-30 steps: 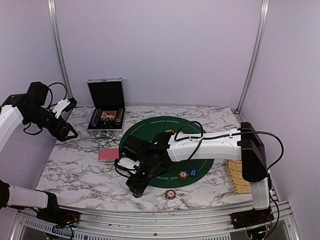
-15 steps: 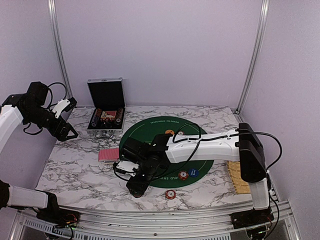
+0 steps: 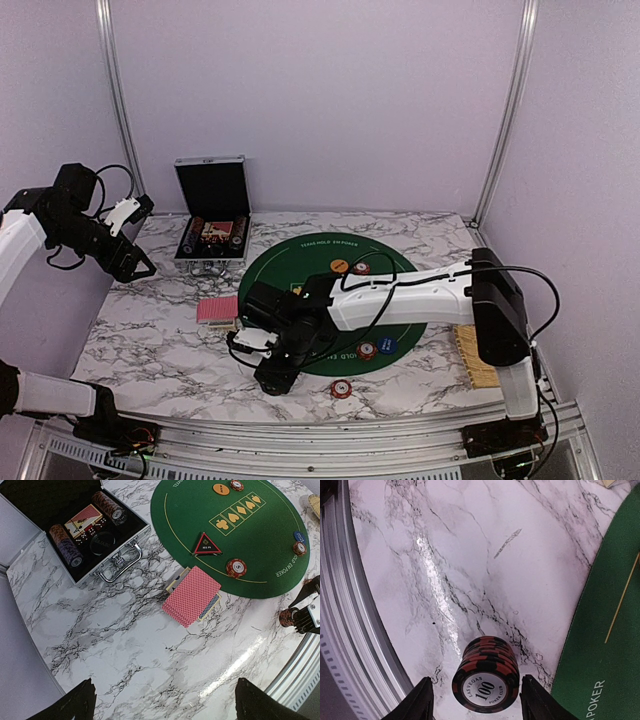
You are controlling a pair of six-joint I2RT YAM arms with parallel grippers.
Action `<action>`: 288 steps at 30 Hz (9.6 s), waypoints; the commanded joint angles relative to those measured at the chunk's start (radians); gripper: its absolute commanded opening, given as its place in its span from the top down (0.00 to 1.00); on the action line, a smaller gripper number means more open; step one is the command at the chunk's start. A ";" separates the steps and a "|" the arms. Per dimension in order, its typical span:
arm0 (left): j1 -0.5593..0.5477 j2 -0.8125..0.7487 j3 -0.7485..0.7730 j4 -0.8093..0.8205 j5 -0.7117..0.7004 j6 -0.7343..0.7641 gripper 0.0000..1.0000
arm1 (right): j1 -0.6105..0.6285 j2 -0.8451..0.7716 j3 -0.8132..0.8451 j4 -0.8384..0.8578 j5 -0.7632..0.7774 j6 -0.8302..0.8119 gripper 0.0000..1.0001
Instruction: Distribute texas hold em gaming equipment
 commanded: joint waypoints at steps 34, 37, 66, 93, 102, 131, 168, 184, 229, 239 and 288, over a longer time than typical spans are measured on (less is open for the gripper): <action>-0.001 -0.028 0.015 -0.029 -0.004 0.009 0.01 | 0.010 -0.049 -0.026 0.042 0.089 -0.002 0.45; -0.001 -0.028 0.013 -0.030 -0.001 0.009 0.01 | 0.015 -0.055 -0.035 0.055 0.075 -0.002 0.35; -0.001 -0.037 0.017 -0.035 -0.020 0.015 0.01 | 0.050 0.057 0.028 0.048 0.073 -0.024 0.44; -0.001 -0.028 0.017 -0.035 -0.015 0.009 0.01 | 0.029 -0.032 0.020 0.063 0.146 -0.016 0.82; -0.001 -0.022 0.020 -0.036 -0.013 0.008 0.01 | -0.040 -0.082 0.034 0.068 0.128 0.006 0.85; -0.001 -0.015 0.017 -0.035 -0.016 0.015 0.01 | -0.306 0.157 0.171 0.129 0.076 -0.015 0.86; -0.001 -0.018 0.022 -0.037 -0.016 0.012 0.01 | -0.089 -0.087 -0.036 0.071 0.106 0.006 0.31; -0.001 -0.021 0.034 -0.043 -0.018 0.009 0.01 | 0.015 0.028 0.018 0.044 0.062 -0.042 0.19; -0.001 -0.017 0.030 -0.044 -0.022 0.016 0.01 | 0.015 -0.011 0.029 0.050 0.118 -0.068 0.72; -0.001 -0.019 0.035 -0.044 -0.027 0.015 0.01 | -0.012 -0.060 0.033 0.038 0.084 -0.056 0.72; 0.000 -0.022 0.025 -0.045 -0.037 0.021 0.01 | -0.818 0.181 0.188 0.101 0.216 0.040 0.46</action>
